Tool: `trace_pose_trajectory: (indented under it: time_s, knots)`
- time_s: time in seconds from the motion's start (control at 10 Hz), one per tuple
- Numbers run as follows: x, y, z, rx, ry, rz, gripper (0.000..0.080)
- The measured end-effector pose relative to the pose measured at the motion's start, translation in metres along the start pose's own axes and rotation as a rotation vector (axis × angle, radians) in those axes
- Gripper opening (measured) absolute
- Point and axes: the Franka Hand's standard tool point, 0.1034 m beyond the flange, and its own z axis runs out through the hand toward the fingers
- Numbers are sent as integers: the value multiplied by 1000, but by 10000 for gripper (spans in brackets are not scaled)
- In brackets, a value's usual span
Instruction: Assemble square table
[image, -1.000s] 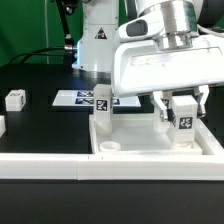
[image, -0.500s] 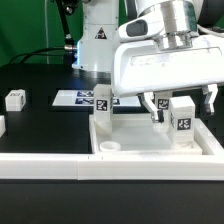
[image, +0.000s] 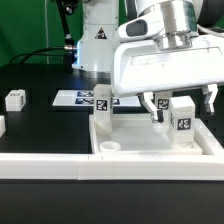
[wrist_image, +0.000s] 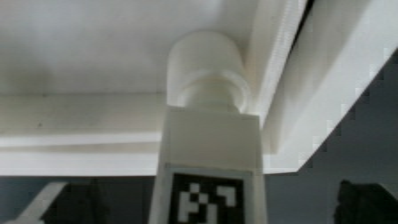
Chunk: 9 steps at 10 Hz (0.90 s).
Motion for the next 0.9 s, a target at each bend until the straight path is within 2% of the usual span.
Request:
trace_pose_trajectory:
  time_s: [0.2,0.3,0.8,0.9]
  knots:
    - [18,8,-19,14,-116,15,649]
    - [19,10,-18,17,-139,17,649]
    - [12,-6,-12,101,-532,106,649]
    - [15,-7,-12,113,-569,104,649]
